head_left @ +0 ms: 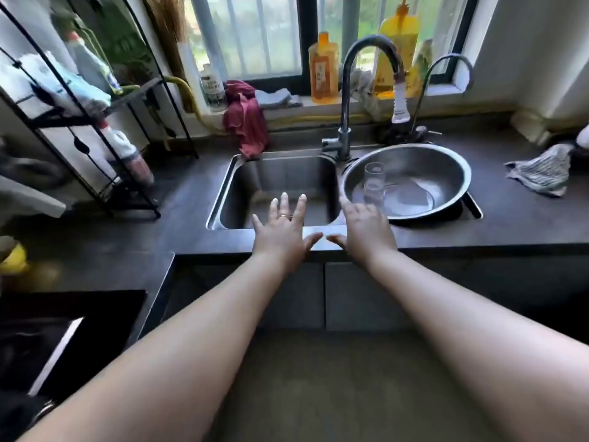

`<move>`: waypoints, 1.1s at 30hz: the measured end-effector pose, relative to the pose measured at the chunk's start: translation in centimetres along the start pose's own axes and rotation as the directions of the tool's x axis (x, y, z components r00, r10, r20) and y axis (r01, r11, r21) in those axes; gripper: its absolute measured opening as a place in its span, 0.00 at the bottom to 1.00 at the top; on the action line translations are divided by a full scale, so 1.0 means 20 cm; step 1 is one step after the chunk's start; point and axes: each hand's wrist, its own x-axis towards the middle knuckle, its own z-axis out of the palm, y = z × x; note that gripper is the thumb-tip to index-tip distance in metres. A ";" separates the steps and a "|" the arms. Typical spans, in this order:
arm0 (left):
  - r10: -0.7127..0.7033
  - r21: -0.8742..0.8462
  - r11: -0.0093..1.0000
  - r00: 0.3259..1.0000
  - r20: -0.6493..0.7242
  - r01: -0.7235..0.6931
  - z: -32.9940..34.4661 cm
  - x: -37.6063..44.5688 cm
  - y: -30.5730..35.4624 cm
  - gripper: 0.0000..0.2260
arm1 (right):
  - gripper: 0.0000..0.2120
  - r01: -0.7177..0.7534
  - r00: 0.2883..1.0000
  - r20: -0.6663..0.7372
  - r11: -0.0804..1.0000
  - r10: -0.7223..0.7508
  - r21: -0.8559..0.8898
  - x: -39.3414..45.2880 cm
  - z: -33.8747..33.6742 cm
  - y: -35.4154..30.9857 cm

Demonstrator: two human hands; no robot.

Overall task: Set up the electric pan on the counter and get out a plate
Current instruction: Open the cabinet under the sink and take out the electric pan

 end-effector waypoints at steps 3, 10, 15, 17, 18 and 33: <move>0.159 0.093 0.985 0.975 -0.156 -0.145 0.20 -0.01 -0.01 0.26 | 0.29 -0.046 0.999 0.028 0.997 0.045 0.055 -0.03 0.20 0.02; 0.101 -0.085 0.990 0.988 -0.116 -0.111 0.61 0.01 -0.02 0.14 | 0.20 -0.228 0.959 0.201 0.964 0.199 0.136 -0.07 0.62 0.10; -0.187 -0.536 0.779 0.936 0.297 0.326 0.82 0.11 -0.04 0.17 | 0.22 -0.629 0.769 0.515 0.592 0.379 0.504 0.01 0.81 0.14; -0.225 -0.749 0.401 0.849 0.478 0.528 0.86 0.15 -0.03 0.18 | 0.10 -0.741 0.657 0.669 0.134 0.346 0.658 0.04 0.86 0.12; -0.211 -0.782 0.192 0.803 0.557 0.593 0.87 0.16 -0.02 0.17 | 0.04 -0.724 0.632 0.704 -0.075 0.324 0.686 0.06 0.88 0.11; -0.087 -0.666 -0.493 0.730 0.678 0.560 0.97 0.33 0.01 0.09 | 0.18 -0.387 0.583 0.722 -0.655 0.372 0.649 0.18 0.98 0.06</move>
